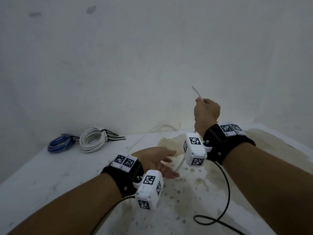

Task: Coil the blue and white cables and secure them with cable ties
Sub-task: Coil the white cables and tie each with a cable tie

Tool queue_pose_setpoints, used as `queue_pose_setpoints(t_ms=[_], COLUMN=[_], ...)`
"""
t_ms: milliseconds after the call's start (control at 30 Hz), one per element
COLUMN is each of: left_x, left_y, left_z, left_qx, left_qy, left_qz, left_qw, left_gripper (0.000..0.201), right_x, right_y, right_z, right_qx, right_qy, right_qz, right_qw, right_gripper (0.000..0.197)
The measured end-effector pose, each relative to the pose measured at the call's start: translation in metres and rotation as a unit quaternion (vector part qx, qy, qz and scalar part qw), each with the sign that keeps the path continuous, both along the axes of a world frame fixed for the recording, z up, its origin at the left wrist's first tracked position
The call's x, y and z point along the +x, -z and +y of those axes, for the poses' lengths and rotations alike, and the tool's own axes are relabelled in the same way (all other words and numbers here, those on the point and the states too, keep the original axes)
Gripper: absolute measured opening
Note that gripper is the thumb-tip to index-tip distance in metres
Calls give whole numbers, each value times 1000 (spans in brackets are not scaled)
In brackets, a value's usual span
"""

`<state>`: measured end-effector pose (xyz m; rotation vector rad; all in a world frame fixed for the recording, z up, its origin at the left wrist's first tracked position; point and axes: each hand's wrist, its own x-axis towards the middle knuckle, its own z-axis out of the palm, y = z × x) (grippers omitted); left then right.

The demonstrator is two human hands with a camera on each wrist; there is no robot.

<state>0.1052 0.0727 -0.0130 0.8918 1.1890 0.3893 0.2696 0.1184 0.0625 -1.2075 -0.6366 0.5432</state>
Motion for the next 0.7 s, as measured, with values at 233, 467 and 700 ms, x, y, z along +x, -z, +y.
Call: queue_pose_setpoints(t_ms=[233,467,700], left_x=[-8,-7,-31], left_y=[-15,-12,-26], left_z=[-9,-22,11], left_qx=[156,27,140], left_qy=[-117,-62,-277], left_qz=[39,-43,-60], left_qw=[980,997,949], left_gripper=[26,41,22], right_x=[-11,-42,-29], right_y=[-10,-9,-4], right_z=[-11,-15,-28], right_qx=[10,5,-74], right_qy=[-9,-60,-142], right_qz=[99,177,-1], right_qw=[995,982,987], right_gripper=[21,29,24])
